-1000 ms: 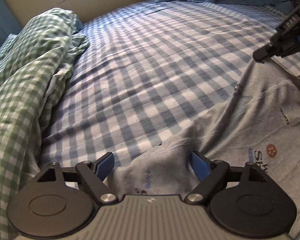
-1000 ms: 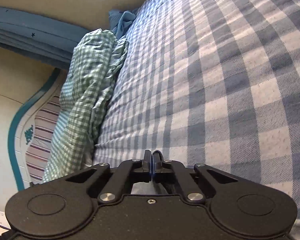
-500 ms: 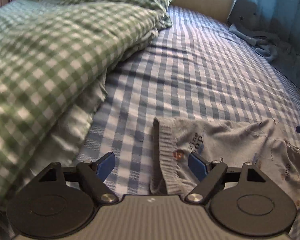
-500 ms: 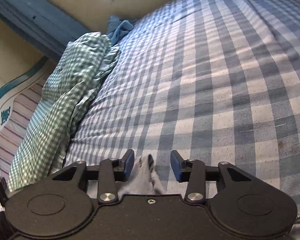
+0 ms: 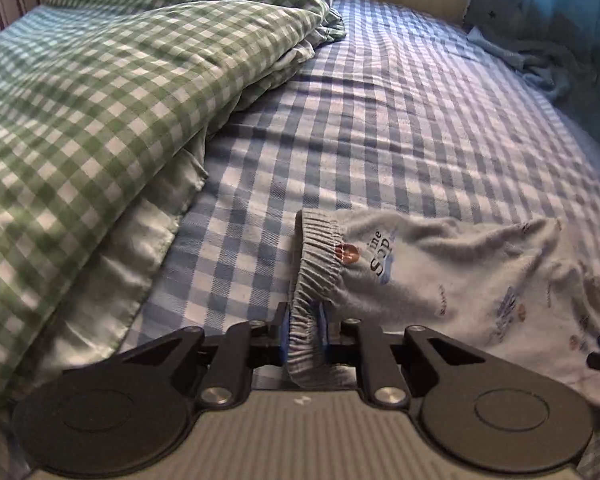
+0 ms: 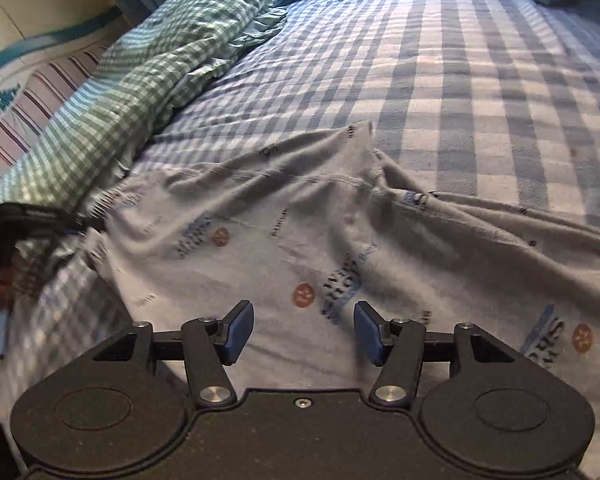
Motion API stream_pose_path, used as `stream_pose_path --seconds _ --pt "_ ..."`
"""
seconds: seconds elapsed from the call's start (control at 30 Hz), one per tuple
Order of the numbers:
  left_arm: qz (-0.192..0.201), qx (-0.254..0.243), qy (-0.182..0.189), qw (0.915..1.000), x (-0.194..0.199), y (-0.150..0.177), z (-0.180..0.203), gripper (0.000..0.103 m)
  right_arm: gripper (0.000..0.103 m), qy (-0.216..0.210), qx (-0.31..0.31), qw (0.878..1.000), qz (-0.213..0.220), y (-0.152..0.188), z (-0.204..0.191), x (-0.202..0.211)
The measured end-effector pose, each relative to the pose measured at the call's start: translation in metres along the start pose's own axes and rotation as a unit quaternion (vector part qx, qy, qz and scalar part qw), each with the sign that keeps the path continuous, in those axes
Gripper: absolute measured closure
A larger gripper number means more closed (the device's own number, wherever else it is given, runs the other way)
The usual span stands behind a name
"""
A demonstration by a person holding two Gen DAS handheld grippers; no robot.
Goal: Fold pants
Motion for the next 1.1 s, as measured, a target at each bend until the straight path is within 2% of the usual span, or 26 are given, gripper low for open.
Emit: stream_pose_path --seconds 0.03,0.07,0.1,0.13,0.17,0.2,0.23,0.27,0.3,0.37,0.4,0.47,0.5,0.57,0.6,0.63,0.67,0.7,0.8,0.87,0.97,1.03,1.1 --pt "-0.015 -0.018 -0.009 0.9997 -0.008 0.004 0.005 0.087 0.043 0.028 0.020 0.999 -0.002 0.008 0.004 -0.005" --pt "-0.028 -0.037 -0.016 0.9988 -0.015 0.009 0.010 0.085 0.043 0.034 0.040 0.999 0.003 0.015 0.005 -0.009" --pt "-0.033 -0.054 -0.029 0.9976 -0.017 0.014 0.015 0.076 0.042 0.036 0.065 0.997 0.014 0.019 0.002 -0.008" --pt "-0.022 -0.066 -0.051 0.9963 -0.012 0.015 0.022 0.062 0.042 0.045 0.087 0.995 0.011 0.021 -0.001 -0.009" --pt "-0.005 -0.069 -0.074 0.9948 -0.003 0.015 0.026 0.050 0.041 0.054 0.101 0.993 0.009 0.022 -0.005 -0.006" --pt "0.019 -0.068 -0.097 0.9928 0.009 0.016 0.032 0.028 0.036 0.058 0.106 0.992 0.021 0.022 -0.007 0.000" --pt "0.061 -0.064 -0.116 0.9893 0.025 0.017 0.041 0.013 0.032 0.060 0.107 0.992 0.042 0.020 -0.009 0.006" --pt "0.100 -0.058 -0.119 0.9861 0.038 0.019 0.050 0.009 0.022 0.067 0.110 0.990 0.062 0.019 -0.010 0.010" --pt "0.134 -0.055 -0.111 0.9832 0.048 0.020 0.064 0.008 0.018 0.077 0.116 0.987 0.075 0.019 -0.011 0.011" --pt "0.156 -0.051 -0.092 0.9822 0.053 0.020 0.096 0.008 0.018 0.098 0.130 0.982 0.094 0.017 -0.012 0.007" --pt "0.154 -0.048 -0.086 0.9831 0.050 0.021 0.111 0.008 0.018 0.104 0.131 0.981 0.103 0.016 -0.009 0.004" --pt "0.122 -0.046 -0.093 0.9871 0.030 0.021 0.146 0.008 0.019 0.120 0.120 0.980 0.105 0.015 0.003 -0.003" --pt "0.100 -0.053 -0.108 0.9877 0.014 0.024 0.161 0.010 0.019 0.131 0.120 0.979 0.101 0.017 0.013 -0.005" --pt "0.065 -0.082 -0.151 0.9830 -0.014 0.034 0.178 0.013 0.019 0.162 0.133 0.973 0.099 0.024 0.037 -0.005" --pt "0.075 -0.078 -0.165 0.9803 -0.018 0.038 0.179 0.008 0.011 0.167 0.140 0.970 0.105 0.028 0.054 0.001" --pt "0.082 -0.069 -0.173 0.9790 -0.017 0.038 0.176 0.005 0.007 0.172 0.139 0.969 0.113 0.031 0.074 0.011" --pt "0.072 -0.067 -0.178 0.9790 -0.017 0.038 0.173 0.005 0.005 0.190 0.132 0.966 0.112 0.032 0.093 0.020" --pt "0.066 -0.066 -0.186 0.9781 -0.016 0.038 0.169 0.005 0.006 0.215 0.121 0.963 0.112 0.033 0.113 0.031" --pt "0.072 -0.060 -0.232 0.9681 -0.001 0.035 0.170 0.008 0.009 0.271 0.052 0.954 0.115 0.040 0.174 0.070" --pt "0.104 -0.049 -0.197 0.9735 0.020 0.031 0.189 0.007 0.010 0.290 0.013 0.949 0.124 0.048 0.197 0.092" --pt "0.144 -0.048 -0.098 0.9834 0.038 0.030 0.245 0.000 0.009 0.275 0.009 0.951 0.141 0.066 0.197 0.104" --pt "0.145 -0.068 -0.030 0.9866 0.039 0.035 0.296 0.000 0.007 0.264 0.033 0.954 0.138 0.076 0.187 0.097" --pt "0.130 -0.098 0.010 0.9866 0.033 0.044 0.347 0.001 0.007 0.260 0.057 0.955 0.129 0.086 0.179 0.088"
Point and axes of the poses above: each gripper's, at about its wrist camera, not at the fingertips, and x roughly against the way its jaws point, z to its right, y to its underside, the point moved 3 cm from there along -x, roughly the way its jaws point, and after that the axes turned 5 degrees about -y, right-handed, at the moved point
